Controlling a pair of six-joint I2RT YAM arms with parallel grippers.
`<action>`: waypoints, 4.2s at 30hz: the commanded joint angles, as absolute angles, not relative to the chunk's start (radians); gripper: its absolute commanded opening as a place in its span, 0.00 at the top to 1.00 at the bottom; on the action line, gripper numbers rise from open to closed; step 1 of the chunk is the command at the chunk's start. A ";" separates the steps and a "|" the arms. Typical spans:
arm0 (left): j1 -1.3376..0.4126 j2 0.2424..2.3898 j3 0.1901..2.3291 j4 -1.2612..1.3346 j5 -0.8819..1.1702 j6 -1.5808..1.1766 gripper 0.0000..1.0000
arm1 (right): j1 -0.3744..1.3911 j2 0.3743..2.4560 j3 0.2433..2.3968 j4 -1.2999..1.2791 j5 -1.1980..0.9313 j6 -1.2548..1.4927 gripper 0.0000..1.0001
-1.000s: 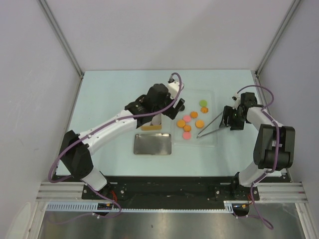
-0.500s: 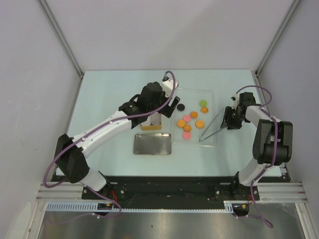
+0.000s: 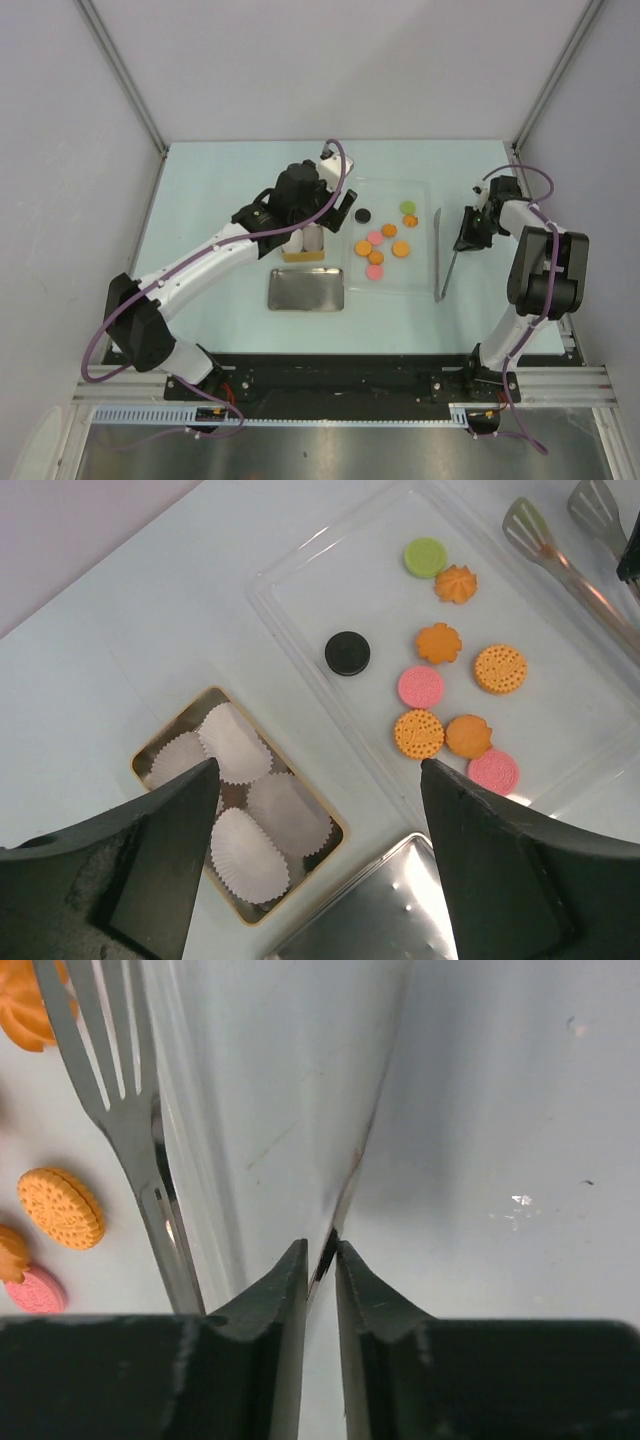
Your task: Pack the cookies
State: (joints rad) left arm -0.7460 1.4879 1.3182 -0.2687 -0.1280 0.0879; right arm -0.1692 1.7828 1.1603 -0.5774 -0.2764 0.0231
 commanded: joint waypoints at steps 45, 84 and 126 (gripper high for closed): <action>-0.690 1.417 1.250 -0.213 -0.081 0.112 0.13 | -0.141 2.092 1.733 -0.810 0.144 -0.406 0.96; -0.627 1.336 1.157 -0.178 0.044 0.152 0.13 | -0.285 1.795 1.511 -0.943 -0.195 -0.627 0.31; -0.541 1.382 1.126 -0.144 0.166 0.178 0.13 | -0.336 1.911 1.282 -0.704 -0.184 -0.821 0.10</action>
State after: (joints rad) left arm -0.5484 1.3769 1.1118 -0.1833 0.1390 0.1596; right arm -0.3313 1.8980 1.2800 -0.7414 -0.1974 -0.8001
